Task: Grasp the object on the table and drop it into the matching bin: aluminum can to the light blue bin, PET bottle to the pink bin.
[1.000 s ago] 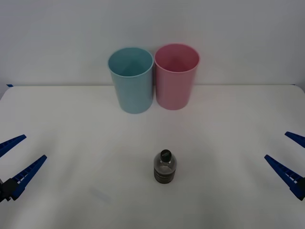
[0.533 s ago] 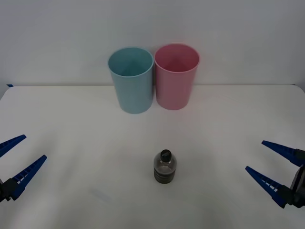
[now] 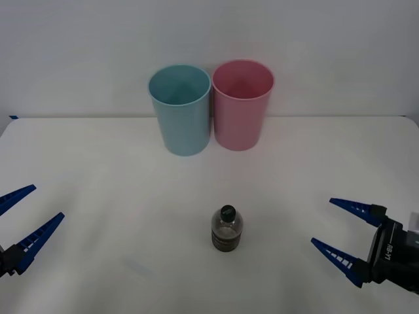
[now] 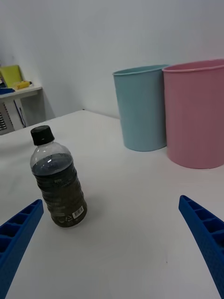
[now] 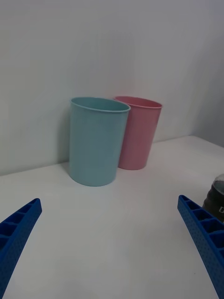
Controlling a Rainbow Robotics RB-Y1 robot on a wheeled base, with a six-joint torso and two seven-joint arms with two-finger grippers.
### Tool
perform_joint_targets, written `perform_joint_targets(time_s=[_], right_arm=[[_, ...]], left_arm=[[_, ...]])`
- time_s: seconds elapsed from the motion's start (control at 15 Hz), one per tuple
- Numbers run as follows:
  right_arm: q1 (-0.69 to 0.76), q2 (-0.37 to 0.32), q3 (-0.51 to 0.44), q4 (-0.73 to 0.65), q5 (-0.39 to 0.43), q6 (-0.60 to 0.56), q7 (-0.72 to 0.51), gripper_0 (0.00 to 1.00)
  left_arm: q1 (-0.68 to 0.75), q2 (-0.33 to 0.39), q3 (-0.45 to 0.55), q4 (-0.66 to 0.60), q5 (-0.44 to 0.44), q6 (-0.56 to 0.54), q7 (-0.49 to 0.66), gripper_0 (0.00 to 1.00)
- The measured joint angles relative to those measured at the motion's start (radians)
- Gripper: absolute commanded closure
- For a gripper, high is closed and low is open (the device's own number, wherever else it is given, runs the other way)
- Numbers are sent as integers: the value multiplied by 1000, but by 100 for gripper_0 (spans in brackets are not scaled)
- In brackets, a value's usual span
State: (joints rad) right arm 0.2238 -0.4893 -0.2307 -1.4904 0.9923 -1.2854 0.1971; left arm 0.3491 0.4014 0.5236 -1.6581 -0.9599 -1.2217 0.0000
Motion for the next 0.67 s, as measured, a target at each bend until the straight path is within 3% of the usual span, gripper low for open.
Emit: perform_joint_targets(time_s=[0.33,0.67], right_arm=[[-74,0,104,86,5,5,29,0],[-103,0,229,109,5,93,56,0]], left_arm=[[0,0,0,0,0,0,0,0],[0,0,0,0,0,0,0,0]])
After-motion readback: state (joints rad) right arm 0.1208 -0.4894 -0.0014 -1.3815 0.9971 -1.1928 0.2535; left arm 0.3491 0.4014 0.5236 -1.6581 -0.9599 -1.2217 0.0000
